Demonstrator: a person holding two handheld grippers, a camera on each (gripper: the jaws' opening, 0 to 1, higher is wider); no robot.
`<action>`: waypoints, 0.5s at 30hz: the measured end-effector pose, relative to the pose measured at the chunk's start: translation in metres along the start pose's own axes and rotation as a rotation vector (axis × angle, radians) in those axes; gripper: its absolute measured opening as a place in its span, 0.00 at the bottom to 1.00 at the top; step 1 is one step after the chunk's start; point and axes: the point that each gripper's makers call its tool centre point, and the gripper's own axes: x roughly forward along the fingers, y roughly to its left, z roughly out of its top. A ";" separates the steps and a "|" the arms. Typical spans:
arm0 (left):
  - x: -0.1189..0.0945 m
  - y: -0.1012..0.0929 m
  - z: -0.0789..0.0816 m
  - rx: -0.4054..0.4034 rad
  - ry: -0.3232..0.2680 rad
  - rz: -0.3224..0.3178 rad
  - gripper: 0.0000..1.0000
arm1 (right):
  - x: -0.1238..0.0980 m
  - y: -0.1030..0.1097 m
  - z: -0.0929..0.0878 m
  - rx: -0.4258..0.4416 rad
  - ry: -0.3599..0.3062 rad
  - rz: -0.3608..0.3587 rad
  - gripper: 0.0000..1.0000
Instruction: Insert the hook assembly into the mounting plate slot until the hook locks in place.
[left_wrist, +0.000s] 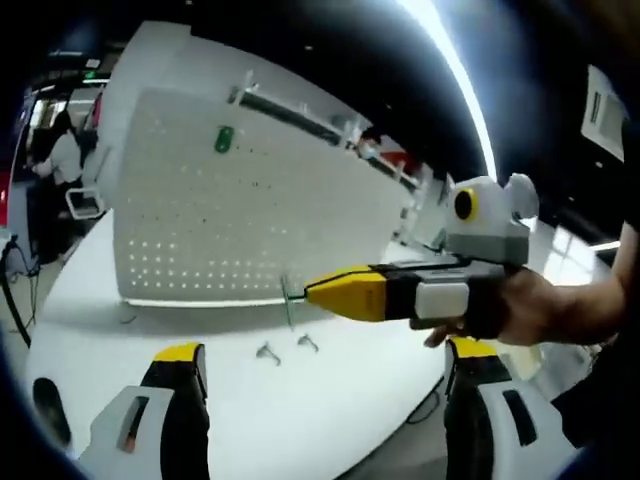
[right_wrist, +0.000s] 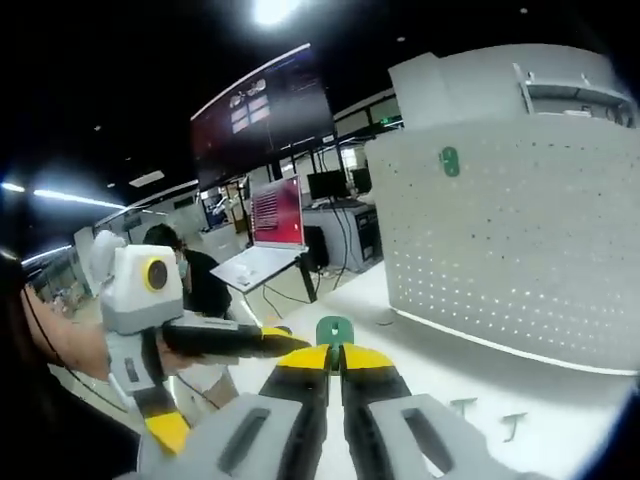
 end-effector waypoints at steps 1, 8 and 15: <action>0.000 0.000 -0.002 0.000 0.000 0.006 1.00 | -0.001 0.000 0.000 -0.001 -0.002 -0.006 0.00; -0.005 -0.001 -0.019 0.014 -0.014 0.046 1.00 | -0.005 -0.004 0.009 -0.057 -0.059 -0.081 0.00; -0.011 -0.001 -0.013 0.006 -0.077 0.093 1.00 | 0.002 -0.024 0.042 -0.138 -0.142 -0.186 0.00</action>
